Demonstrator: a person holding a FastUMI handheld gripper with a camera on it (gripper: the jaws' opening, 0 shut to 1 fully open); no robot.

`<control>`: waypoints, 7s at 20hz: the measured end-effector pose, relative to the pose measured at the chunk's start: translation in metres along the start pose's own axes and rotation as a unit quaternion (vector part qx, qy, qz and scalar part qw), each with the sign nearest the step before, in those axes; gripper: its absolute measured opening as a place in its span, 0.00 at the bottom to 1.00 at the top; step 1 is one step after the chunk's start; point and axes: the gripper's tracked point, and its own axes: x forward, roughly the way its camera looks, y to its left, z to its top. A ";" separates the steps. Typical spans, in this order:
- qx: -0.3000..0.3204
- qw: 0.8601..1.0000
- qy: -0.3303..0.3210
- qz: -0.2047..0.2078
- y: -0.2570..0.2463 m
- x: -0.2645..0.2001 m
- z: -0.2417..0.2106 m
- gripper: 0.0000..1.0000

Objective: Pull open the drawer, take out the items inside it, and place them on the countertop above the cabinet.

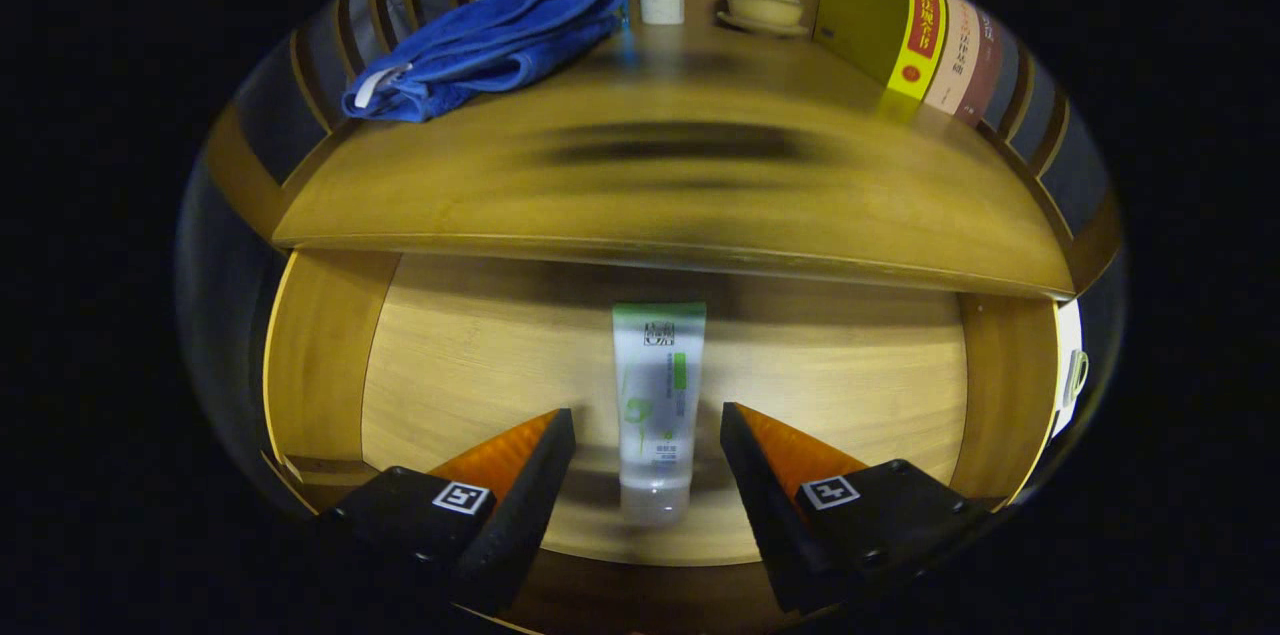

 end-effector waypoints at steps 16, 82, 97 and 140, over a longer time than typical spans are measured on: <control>0.002 1.000 -0.009 0.012 0.020 -0.020 0.029 0.55; 0.058 0.961 -0.268 0.041 -0.008 -0.133 0.226 0.85; 0.034 0.935 -0.352 0.019 -0.003 -0.202 0.151 0.99; 0.039 0.914 -0.401 -0.042 -0.001 -0.137 -0.036 0.96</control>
